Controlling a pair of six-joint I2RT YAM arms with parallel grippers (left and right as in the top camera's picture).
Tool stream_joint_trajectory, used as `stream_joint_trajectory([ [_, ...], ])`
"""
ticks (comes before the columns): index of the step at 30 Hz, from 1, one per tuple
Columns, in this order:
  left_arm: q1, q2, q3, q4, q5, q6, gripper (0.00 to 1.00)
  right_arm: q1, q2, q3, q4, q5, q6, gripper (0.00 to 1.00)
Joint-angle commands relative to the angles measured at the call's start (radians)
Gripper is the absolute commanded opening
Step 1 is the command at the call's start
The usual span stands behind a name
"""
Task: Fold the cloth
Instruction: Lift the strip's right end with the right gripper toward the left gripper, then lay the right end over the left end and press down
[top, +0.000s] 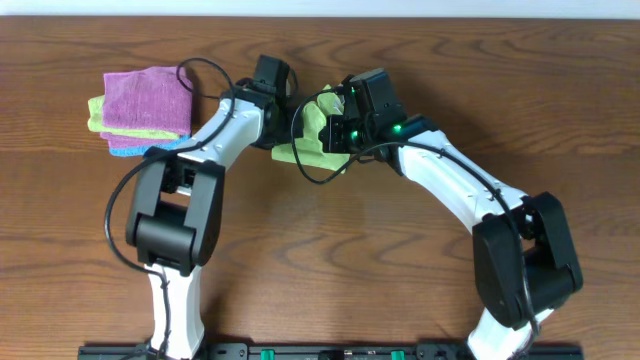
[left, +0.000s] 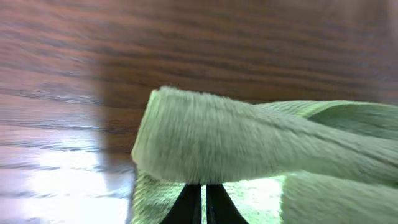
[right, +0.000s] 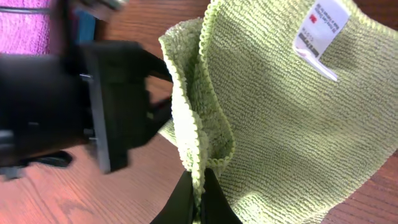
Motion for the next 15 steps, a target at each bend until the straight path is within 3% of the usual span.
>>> stream_joint_trajectory([
  [1,0.018,-0.070,0.010,-0.014,-0.029,0.025,0.06,0.010,-0.016,0.031,0.000,-0.010,0.011,0.01],
  [15,0.040,-0.155,0.010,-0.049,-0.037,0.038,0.06,0.011,-0.016,0.045,0.008,-0.006,0.006,0.01],
])
